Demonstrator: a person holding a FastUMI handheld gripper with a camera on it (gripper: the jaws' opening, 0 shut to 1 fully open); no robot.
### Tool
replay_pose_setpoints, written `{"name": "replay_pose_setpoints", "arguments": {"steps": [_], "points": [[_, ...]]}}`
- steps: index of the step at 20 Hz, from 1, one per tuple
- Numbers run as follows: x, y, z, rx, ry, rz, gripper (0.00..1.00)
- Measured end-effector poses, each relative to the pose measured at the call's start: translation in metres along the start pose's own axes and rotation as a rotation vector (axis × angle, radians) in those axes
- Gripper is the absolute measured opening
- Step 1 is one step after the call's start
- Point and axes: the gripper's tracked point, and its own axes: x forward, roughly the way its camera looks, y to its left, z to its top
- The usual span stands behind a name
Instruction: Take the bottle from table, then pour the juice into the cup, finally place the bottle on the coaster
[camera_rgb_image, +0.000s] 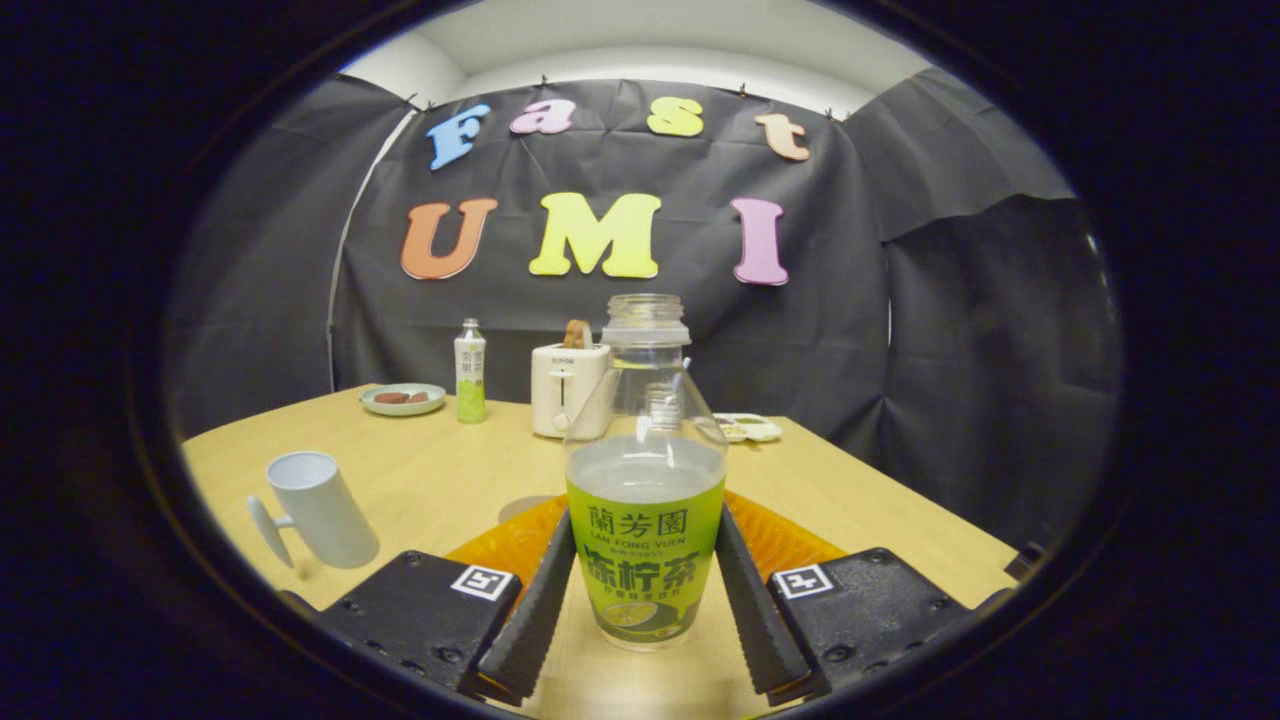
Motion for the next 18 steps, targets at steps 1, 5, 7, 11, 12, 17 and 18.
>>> {"name": "replay_pose_setpoints", "arguments": {"steps": [1,5,7,11,12,17,18], "points": [[-0.004,0.0,0.003,-0.017,0.002,-0.005,0.8],[-0.015,-0.001,0.015,-0.082,0.025,-0.021,0.8],[-0.016,-0.006,0.018,-0.119,0.056,-0.045,0.8],[-0.02,-0.01,0.029,-0.207,0.099,-0.076,0.8],[-0.02,-0.009,0.03,-0.242,0.11,-0.082,0.8],[-0.018,-0.01,0.033,-0.424,0.155,-0.127,0.8],[-0.019,-0.009,0.034,-0.456,0.161,-0.136,0.81]]}}
